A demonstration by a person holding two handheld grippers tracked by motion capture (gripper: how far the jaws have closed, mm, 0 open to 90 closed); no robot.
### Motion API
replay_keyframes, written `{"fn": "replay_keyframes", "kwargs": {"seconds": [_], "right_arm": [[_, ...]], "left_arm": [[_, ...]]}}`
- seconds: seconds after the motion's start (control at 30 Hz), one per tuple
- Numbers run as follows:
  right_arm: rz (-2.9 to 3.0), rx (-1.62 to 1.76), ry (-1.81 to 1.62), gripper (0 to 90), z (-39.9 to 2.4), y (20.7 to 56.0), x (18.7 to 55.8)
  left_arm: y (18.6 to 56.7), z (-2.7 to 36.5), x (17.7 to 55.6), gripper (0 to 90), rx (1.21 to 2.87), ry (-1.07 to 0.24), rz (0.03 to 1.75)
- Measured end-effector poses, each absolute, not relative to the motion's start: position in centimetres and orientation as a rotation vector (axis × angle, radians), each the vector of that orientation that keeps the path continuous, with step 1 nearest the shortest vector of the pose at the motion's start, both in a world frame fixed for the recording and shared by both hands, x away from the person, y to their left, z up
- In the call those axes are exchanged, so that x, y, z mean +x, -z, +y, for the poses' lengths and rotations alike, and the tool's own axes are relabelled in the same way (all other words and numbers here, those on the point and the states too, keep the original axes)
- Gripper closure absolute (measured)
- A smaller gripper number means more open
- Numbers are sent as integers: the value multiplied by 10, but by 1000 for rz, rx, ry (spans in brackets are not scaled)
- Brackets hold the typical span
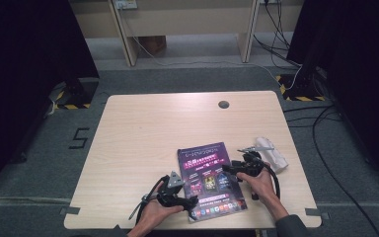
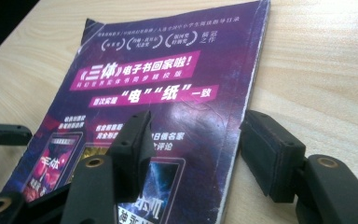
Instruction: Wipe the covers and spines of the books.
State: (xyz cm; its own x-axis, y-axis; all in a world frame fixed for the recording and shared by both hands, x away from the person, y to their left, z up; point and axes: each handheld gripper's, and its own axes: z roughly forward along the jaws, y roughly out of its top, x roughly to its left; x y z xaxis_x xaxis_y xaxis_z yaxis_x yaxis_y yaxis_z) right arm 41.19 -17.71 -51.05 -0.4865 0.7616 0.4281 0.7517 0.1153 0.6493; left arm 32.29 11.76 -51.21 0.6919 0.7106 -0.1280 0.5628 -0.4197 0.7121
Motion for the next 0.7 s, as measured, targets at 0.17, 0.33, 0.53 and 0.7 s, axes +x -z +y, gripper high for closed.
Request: {"fn": "replay_keyframes", "kwargs": {"seconds": [0.17,0.33,0.53,0.7], "right_arm": [[2293,1646,-1392,435,-177,512,410],[2246,1754,-1471,436,-182,514,409],[2209,1741,-1618,580,-187,503,406],[2359,1577,-1508,647,-173,494,401]], "left_arm": [[512,118,323,250,2135,-242,968],[512,117,322,252,2137,-252,968],[512,118,321,252,2136,-255,975],[512,117,321,251,2133,-258,975]]}}
